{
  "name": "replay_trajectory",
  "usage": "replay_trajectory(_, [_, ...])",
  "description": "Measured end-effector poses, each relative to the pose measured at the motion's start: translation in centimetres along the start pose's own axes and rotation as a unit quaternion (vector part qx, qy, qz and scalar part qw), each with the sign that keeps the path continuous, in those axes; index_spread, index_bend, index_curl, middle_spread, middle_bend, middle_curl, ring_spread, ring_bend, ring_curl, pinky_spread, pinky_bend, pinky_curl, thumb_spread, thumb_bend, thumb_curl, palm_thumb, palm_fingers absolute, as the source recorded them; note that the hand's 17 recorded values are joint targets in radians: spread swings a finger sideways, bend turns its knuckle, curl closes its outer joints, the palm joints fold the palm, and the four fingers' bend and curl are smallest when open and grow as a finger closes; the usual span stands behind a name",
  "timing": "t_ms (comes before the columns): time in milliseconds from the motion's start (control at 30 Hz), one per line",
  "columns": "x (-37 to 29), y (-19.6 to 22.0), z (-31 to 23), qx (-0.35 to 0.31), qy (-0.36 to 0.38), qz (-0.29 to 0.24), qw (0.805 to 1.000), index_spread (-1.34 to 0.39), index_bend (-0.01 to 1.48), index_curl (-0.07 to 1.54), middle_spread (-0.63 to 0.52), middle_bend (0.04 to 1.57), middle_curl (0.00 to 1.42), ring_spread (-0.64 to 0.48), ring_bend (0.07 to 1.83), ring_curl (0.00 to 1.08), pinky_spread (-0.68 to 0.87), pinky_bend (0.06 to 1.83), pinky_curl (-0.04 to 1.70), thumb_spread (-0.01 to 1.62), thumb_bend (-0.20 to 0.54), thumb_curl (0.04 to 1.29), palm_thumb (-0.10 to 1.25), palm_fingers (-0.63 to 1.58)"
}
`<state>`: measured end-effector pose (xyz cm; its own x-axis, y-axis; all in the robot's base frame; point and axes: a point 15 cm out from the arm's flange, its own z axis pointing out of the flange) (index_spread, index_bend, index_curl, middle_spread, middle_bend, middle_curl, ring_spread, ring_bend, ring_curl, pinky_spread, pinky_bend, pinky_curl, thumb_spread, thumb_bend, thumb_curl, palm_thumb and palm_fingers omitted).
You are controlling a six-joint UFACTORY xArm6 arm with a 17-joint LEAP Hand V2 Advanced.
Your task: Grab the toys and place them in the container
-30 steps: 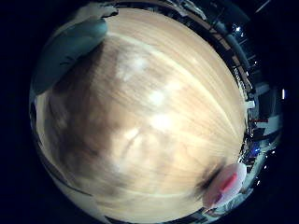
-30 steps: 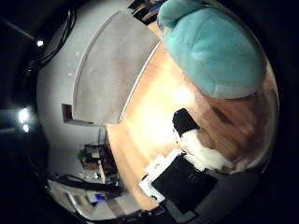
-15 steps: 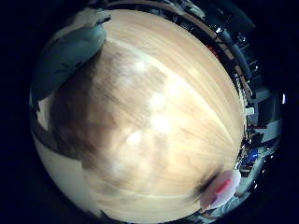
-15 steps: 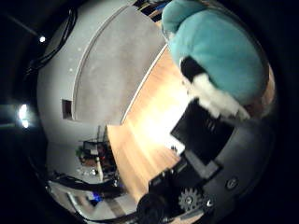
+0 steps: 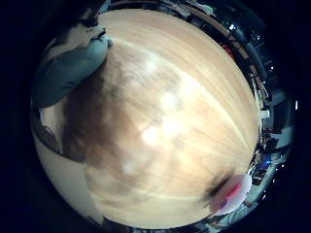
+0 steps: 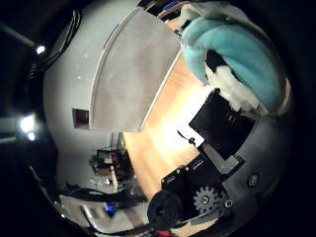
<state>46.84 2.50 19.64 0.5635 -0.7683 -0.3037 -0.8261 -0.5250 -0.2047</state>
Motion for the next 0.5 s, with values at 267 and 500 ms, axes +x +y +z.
replay_trajectory(267, [0.2, -0.1, -3.9, 0.022, 0.014, 0.001, 1.0, -0.47, 1.07, 0.94, -0.5, 1.09, 1.03, -0.32, 1.43, 0.68, -0.2, 1.7, 0.43, 0.98, 0.092, 0.75, 1.08, 0.95])
replay_trajectory(500, [-1.6, -0.8, -11.5, 0.066, 0.042, -0.016, 0.997, -0.43, 1.12, 1.0, -0.48, 1.13, 1.11, -0.3, 1.46, 0.75, -0.19, 1.72, 0.48, 0.98, 0.071, 0.8, 1.08, 0.89])
